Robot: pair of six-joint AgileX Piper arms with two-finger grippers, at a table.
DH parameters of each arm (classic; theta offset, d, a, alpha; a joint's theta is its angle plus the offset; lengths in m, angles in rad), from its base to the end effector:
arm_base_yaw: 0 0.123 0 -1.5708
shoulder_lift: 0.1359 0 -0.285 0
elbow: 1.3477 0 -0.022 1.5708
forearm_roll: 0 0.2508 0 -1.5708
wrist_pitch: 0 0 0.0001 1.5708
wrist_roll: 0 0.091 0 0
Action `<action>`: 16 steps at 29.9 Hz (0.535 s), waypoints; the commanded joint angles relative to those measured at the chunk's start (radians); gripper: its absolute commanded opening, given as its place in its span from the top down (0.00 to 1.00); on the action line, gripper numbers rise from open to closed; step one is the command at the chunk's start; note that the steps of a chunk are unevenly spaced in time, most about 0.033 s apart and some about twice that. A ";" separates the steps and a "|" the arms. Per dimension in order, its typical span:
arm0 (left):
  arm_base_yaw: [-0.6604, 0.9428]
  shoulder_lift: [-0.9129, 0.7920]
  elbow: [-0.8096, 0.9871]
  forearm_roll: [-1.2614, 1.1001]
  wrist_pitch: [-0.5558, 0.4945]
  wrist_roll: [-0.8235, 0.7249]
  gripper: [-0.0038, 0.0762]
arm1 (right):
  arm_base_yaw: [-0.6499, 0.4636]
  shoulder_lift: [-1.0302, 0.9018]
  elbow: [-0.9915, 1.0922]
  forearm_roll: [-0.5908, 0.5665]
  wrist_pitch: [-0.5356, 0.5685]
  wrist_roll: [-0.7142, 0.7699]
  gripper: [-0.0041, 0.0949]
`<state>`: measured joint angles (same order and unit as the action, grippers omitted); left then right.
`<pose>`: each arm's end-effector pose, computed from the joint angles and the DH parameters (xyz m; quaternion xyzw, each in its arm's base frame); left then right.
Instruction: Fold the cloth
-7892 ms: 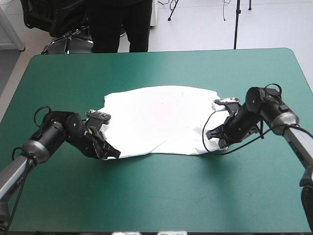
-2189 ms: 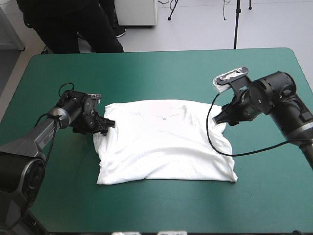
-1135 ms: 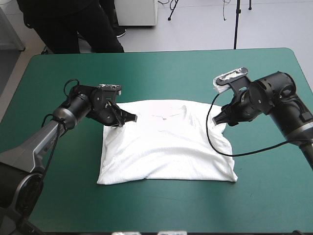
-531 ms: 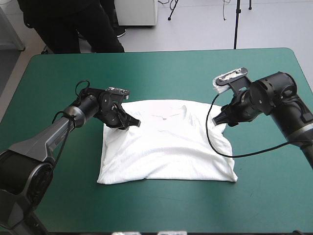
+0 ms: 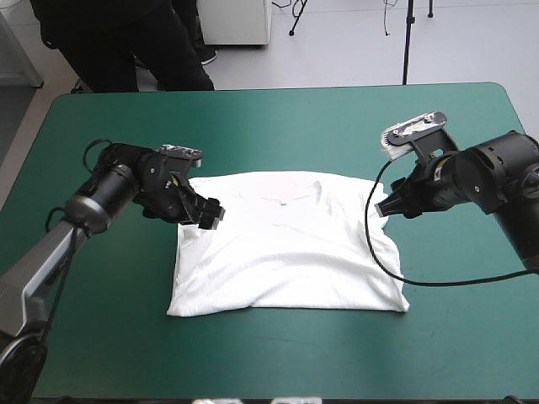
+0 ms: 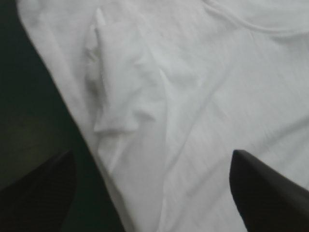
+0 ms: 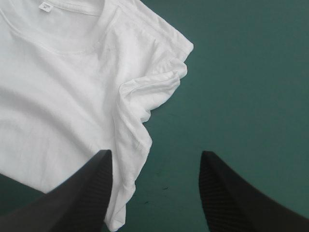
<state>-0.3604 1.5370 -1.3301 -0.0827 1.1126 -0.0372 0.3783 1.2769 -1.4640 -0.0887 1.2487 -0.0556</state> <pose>0.2885 -0.1159 0.3128 0.1468 0.9739 -0.0721 0.1572 0.2273 0.0821 0.4185 -0.2066 0.9323 0.0034 0.2968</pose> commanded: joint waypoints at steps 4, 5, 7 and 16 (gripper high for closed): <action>-0.087 -0.176 -0.027 0.177 0.160 -0.175 0.17 | 0.001 -0.059 -0.013 0.055 0.000 0.018 0.44; -0.108 -0.190 -0.020 0.210 0.176 -0.214 0.17 | 0.001 -0.065 0.002 0.071 0.000 0.021 0.44; -0.164 -0.228 0.008 0.250 0.173 -0.283 0.17 | 0.001 -0.081 0.044 0.098 0.000 0.036 0.44; -0.308 -0.306 0.252 0.267 0.153 -0.484 0.17 | 0.001 -0.231 0.304 0.096 -0.048 0.067 0.44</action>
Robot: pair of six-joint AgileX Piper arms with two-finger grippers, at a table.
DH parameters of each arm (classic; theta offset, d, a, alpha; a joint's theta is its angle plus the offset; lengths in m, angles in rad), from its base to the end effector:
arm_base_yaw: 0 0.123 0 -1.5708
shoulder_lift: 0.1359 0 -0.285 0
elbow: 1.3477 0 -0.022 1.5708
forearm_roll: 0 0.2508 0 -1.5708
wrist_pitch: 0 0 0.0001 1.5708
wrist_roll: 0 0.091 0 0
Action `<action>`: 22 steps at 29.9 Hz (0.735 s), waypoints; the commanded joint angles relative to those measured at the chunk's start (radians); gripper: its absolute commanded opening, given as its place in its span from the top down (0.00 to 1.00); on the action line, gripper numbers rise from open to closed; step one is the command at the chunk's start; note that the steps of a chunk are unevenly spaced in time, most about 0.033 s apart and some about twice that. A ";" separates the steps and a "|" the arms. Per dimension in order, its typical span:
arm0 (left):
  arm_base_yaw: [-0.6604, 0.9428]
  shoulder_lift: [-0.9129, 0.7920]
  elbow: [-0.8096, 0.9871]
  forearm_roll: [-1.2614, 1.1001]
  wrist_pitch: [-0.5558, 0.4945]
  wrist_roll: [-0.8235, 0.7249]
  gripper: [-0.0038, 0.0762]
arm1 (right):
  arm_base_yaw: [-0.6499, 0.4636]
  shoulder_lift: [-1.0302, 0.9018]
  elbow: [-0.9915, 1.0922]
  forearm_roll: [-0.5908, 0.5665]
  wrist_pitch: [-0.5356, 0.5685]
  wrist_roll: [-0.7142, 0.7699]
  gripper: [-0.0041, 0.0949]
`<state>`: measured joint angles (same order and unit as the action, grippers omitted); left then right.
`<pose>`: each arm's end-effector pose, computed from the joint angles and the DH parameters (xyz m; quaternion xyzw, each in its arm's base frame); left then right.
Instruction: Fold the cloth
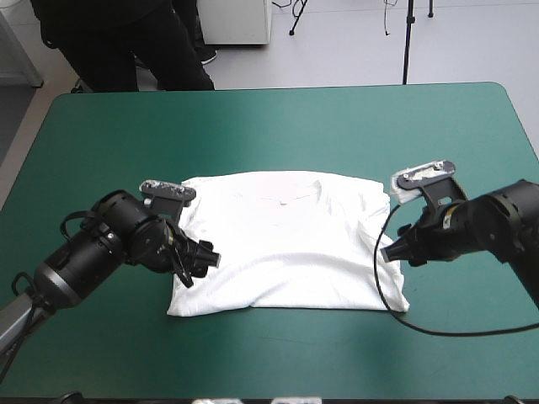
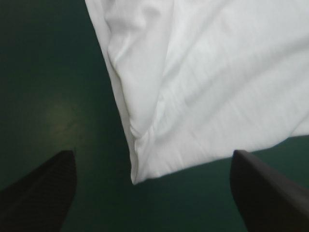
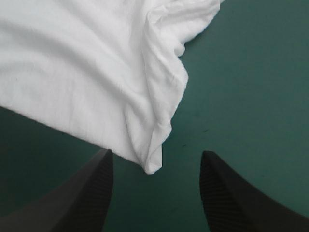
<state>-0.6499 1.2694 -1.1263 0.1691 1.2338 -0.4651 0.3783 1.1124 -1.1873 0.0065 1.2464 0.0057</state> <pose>0.1918 -0.1276 0.3258 0.1074 0.9809 -0.0036 0.1623 0.1820 0.0729 0.3750 -0.1795 0.9538 0.0491 0.2358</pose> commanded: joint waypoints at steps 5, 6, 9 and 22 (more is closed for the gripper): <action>-0.019 -0.051 0.188 0.010 -0.041 -0.100 0.17 | 0.001 -0.147 0.081 0.001 -0.078 0.021 0.44; -0.019 -0.051 0.213 0.008 -0.068 -0.100 0.17 | 0.001 -0.159 0.081 0.001 -0.076 0.027 0.44; -0.015 -0.051 0.279 0.010 -0.154 -0.121 0.19 | 0.001 -0.177 0.081 0.001 -0.072 0.027 0.44; -0.015 0.077 0.402 0.010 -0.400 -0.147 0.35 | 0.001 -0.177 0.096 0.002 -0.054 0.018 0.44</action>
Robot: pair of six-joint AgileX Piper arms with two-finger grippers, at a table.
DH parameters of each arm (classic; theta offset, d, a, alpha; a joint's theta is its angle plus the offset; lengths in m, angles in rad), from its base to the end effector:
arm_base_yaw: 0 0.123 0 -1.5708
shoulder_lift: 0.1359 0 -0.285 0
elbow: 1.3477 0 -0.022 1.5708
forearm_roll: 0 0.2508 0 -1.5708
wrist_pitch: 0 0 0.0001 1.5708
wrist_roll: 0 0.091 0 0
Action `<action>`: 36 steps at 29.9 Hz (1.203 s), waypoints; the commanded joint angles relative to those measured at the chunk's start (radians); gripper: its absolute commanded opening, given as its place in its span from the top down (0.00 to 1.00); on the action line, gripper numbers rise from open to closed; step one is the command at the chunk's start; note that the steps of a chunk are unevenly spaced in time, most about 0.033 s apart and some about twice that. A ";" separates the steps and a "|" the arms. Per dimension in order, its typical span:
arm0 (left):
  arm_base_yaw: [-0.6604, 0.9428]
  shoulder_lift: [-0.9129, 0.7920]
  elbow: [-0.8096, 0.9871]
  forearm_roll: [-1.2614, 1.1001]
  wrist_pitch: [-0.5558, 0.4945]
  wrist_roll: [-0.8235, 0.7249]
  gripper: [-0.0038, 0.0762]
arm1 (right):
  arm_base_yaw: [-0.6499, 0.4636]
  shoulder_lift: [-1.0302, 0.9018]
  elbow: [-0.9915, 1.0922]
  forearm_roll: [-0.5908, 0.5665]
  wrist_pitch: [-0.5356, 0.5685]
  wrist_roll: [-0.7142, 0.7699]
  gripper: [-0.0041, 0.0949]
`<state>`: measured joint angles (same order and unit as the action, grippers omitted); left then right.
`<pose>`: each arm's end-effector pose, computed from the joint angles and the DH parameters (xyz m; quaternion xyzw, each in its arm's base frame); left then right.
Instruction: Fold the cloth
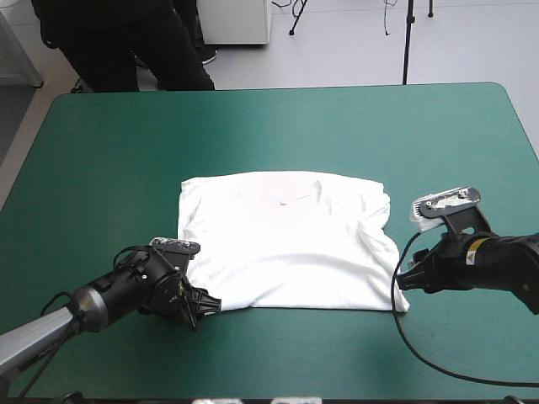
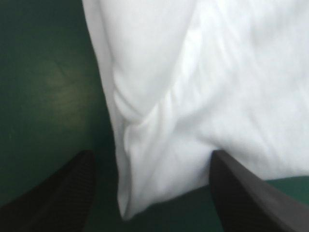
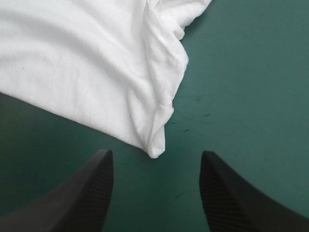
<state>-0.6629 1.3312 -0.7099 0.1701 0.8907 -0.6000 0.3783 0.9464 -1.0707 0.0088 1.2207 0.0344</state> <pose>0.1739 -0.1205 0.2086 0.0797 0.9917 0.0134 0.0998 0.1440 0.0580 0.3718 -0.1641 0.9467 0.0611 0.2703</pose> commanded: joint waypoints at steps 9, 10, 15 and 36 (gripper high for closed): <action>-0.002 0.094 -0.015 -0.015 -0.096 -0.006 0.70 | 0.001 -0.009 0.038 0.001 0.000 -0.034 0.44; -0.002 0.094 -0.015 -0.015 -0.103 -0.004 0.77 | 0.001 -0.009 0.060 0.006 0.000 -0.034 0.44; -0.002 0.094 -0.015 -0.016 -0.105 0.012 0.96 | 0.001 0.006 0.210 0.089 -0.074 -0.052 0.43; -0.002 0.094 -0.015 -0.052 -0.070 0.052 0.96 | 0.001 0.371 0.370 0.039 -0.413 -0.029 0.34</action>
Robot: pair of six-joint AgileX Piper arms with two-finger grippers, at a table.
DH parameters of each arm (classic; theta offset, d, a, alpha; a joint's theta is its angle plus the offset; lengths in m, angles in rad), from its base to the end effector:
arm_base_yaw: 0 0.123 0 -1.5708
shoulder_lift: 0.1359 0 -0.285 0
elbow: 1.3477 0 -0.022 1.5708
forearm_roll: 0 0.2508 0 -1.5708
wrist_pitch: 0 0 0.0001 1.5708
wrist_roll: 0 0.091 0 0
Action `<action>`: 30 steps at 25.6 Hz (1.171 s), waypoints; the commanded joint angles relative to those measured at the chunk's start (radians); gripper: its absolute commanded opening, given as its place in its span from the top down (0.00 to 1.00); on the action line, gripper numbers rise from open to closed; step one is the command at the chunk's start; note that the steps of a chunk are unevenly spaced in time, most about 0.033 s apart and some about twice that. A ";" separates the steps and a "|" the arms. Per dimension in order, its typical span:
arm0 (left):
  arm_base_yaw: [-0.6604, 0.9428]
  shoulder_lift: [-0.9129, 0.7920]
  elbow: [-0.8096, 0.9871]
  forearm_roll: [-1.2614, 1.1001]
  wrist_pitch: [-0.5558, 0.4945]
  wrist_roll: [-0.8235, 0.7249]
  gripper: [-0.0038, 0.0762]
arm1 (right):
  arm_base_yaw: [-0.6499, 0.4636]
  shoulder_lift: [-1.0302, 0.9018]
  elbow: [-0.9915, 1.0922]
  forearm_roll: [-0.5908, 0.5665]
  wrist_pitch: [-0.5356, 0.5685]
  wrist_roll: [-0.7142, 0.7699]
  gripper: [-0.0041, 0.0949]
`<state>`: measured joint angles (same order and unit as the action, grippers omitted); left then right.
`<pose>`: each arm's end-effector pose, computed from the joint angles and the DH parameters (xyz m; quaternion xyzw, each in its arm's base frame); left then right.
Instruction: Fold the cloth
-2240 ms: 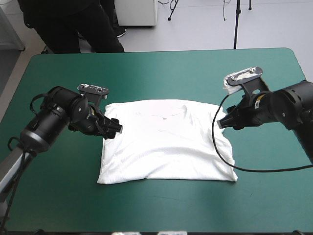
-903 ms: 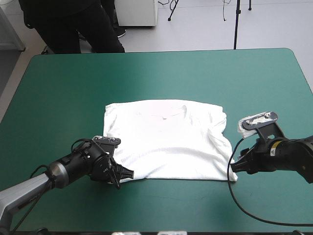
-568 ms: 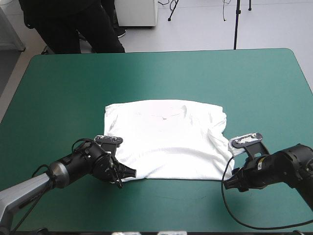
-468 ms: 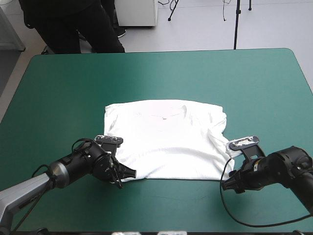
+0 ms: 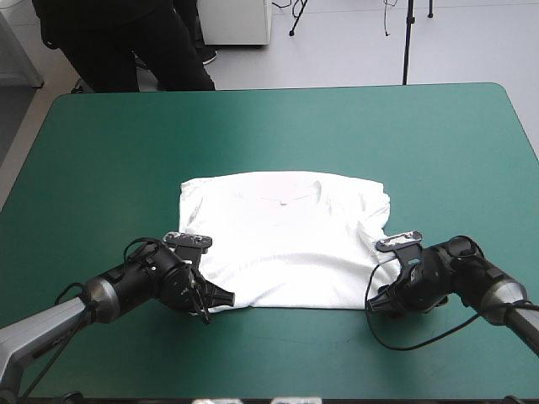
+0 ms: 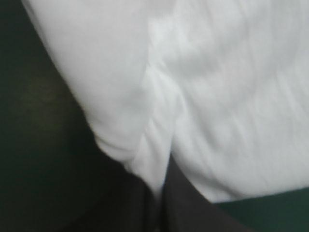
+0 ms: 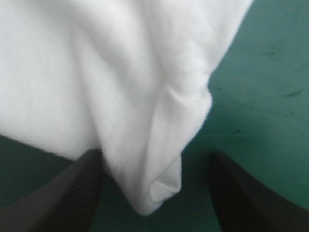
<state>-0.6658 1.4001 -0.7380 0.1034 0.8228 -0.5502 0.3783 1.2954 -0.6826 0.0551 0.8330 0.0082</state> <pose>0.1838 -0.1356 0.2006 0.0892 0.9914 -0.0158 0.0941 0.1914 0.0801 0.2095 -0.1669 0.9800 0.0421 0.0996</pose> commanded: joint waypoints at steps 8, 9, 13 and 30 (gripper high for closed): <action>0.001 0.025 0.013 0.019 -0.006 0.013 0.96 | 0.001 0.053 -0.018 0.004 -0.010 -0.008 0.67; 0.001 0.025 0.013 0.019 -0.010 0.013 0.96 | 0.001 0.052 -0.018 0.004 -0.005 -0.008 0.76; 0.001 0.025 0.013 0.020 -0.028 0.013 0.96 | 0.001 0.052 -0.018 0.004 0.003 -0.008 0.97; 0.001 -0.294 -0.198 0.038 0.093 0.014 0.96 | 0.001 -0.103 -0.420 0.054 0.356 0.034 0.98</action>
<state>-0.6649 1.1535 -0.8879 0.1203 0.9277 -0.5219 0.3782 1.2204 -1.0339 0.1017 1.1734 0.0411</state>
